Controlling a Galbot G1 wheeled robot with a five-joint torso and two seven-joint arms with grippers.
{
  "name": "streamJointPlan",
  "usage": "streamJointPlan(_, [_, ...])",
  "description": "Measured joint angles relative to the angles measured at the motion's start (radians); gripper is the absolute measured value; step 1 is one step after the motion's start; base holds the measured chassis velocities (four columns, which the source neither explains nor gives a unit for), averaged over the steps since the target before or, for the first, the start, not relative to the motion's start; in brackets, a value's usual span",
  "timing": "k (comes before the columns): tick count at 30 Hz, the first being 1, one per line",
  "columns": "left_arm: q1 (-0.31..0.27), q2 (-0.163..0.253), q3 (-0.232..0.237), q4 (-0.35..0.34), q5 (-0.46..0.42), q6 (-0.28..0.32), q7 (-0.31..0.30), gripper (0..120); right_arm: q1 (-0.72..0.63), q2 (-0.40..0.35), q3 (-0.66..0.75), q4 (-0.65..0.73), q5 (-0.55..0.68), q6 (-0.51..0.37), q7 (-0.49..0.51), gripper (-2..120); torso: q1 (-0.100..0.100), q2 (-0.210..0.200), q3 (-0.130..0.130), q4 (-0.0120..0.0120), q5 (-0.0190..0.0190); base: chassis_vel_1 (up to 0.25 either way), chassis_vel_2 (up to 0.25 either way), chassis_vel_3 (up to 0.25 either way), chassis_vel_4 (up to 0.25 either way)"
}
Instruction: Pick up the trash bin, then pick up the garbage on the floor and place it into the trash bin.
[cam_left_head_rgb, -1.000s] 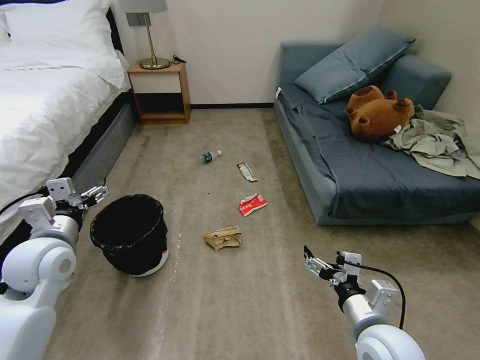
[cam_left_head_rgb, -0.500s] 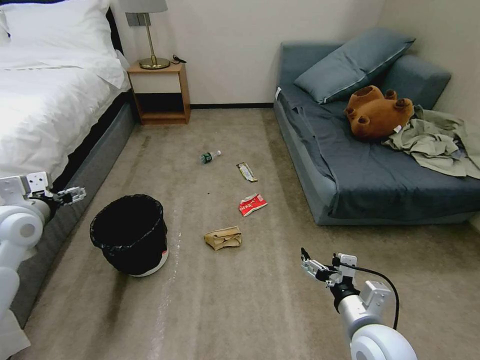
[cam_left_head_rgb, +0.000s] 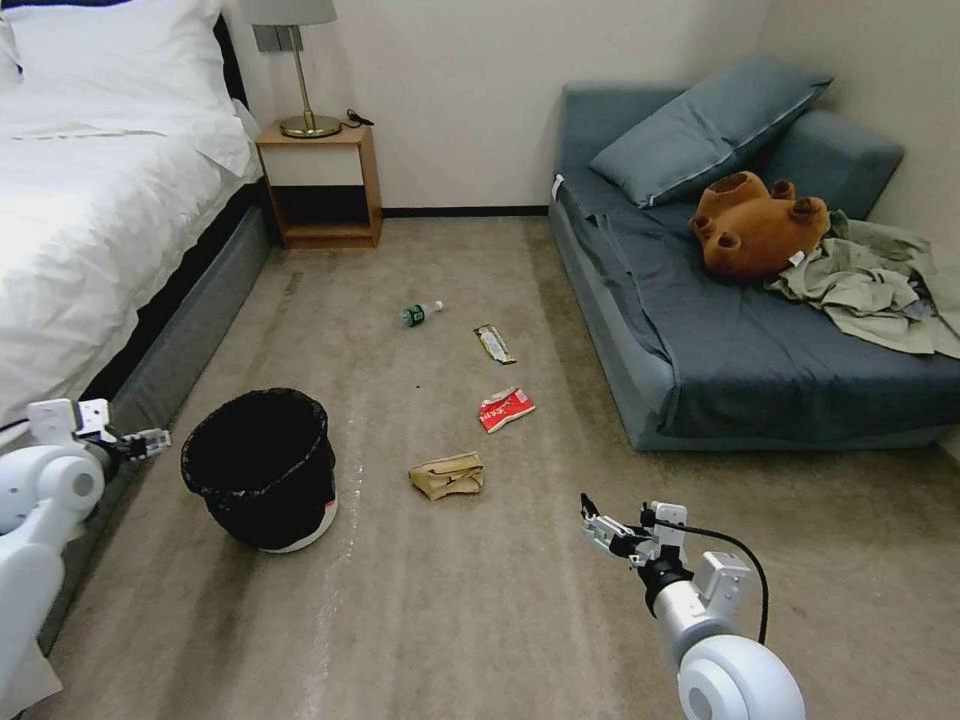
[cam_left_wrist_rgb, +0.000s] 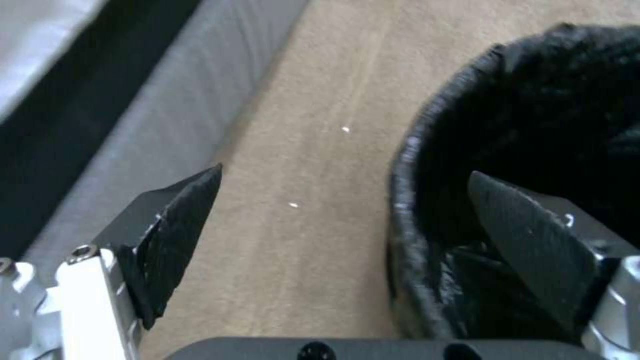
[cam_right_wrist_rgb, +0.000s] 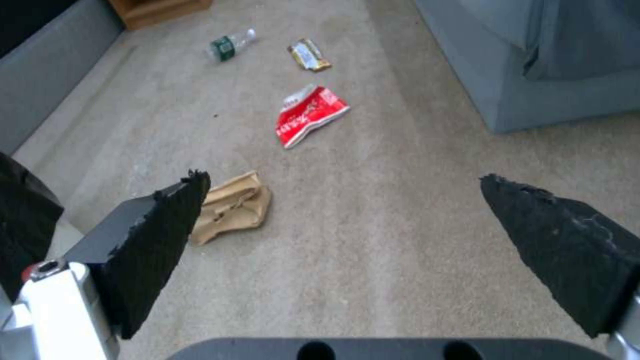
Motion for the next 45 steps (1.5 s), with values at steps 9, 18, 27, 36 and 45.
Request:
streamJointPlan(9, [-0.104, -0.083, 0.113, 0.109, 0.111, -0.003, 0.044, 98, 0.0, 0.012, -0.003, -0.019, -0.011, 0.006, -0.004, 100, 0.0, 0.0, 0.0, -0.0003, 0.0001, 0.0, 0.0, 0.0, 0.0])
streamJointPlan(18, [-0.162, -0.15, 0.139, 0.232, 0.196, -0.023, 0.064, 98, 0.017, 0.003, -0.015, -0.043, -0.008, 0.009, -0.003, 100, 0.0, 0.0, 0.0, -0.0002, 0.0002, 0.0, 0.0, 0.0, 0.0])
streamJointPlan(27, [-0.195, -0.197, 0.156, 0.294, 0.246, -0.031, 0.077, 97, 0.031, -0.002, -0.032, -0.059, -0.005, 0.012, -0.003, 100, 0.0, 0.0, 0.0, -0.0001, 0.0001, 0.0, 0.0, 0.0, 0.0])
streamJointPlan(36, [-0.242, -0.236, 0.181, 0.352, 0.286, -0.043, 0.085, 78, 0.041, -0.003, -0.046, -0.082, -0.005, 0.02, -0.003, 100, 0.0, 0.0, 0.0, -0.0002, 0.0006, 0.0, 0.0, 0.0, 0.0])
streamJointPlan(45, [-0.248, -0.237, 0.181, 0.371, 0.316, -0.075, 0.108, 43, 0.054, -0.005, -0.048, -0.091, 0.003, 0.021, -0.003, 100, 0.0, 0.0, 0.0, 0.0, 0.0007, 0.0, 0.0, 0.0, 0.0])
